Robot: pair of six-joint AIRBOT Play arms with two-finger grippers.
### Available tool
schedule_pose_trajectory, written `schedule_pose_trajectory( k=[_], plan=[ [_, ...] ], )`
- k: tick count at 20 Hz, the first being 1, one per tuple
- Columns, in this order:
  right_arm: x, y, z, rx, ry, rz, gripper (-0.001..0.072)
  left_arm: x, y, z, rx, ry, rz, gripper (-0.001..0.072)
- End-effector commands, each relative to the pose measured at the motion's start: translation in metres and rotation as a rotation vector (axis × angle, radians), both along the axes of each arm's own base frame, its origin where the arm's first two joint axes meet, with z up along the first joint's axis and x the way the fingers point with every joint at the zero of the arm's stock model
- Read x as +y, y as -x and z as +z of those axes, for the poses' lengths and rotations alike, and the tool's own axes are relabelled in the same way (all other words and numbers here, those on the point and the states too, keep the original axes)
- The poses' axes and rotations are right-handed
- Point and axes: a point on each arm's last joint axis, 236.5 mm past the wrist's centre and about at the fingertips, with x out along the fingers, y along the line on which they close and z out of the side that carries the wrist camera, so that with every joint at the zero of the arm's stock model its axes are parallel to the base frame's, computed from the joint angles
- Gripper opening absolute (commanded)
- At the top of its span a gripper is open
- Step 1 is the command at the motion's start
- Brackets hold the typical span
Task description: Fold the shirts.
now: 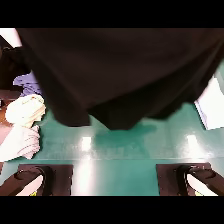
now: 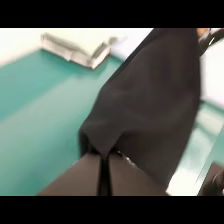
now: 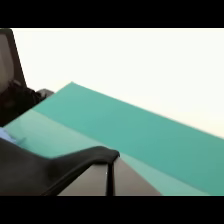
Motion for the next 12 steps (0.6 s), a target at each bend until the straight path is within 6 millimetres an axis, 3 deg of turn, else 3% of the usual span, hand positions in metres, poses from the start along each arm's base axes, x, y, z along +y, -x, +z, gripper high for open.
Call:
schedule_pose_trajectory(
  k=[1, 4, 8, 10, 12],
  plan=[
    [0.015, -0.049, -0.065, 0.206, 0.043, 0.019, 0.0019, 0.031, -0.053, -0.091, 0.219, -0.164, 0.162, 0.0024],
    [0.045, -0.115, -0.178, 0.482, 0.087, 0.055, 0.0020, 0.053, -0.101, -0.203, 0.441, -0.270, 0.272, 0.0024],
    [0.062, -0.192, -0.290, 0.646, 0.079, 0.020, 0.0021, 0.072, -0.144, -0.339, 0.614, -0.332, 0.388, 0.0024],
    [0.066, -0.215, -0.327, 0.694, 0.083, 0.010, 0.0023, 0.078, -0.163, -0.381, 0.659, -0.359, 0.420, 0.0025],
    [0.069, -0.232, -0.348, 0.717, 0.084, 0.007, 0.0060, 0.082, -0.182, -0.402, 0.673, -0.377, 0.445, 0.0026]
  ],
)
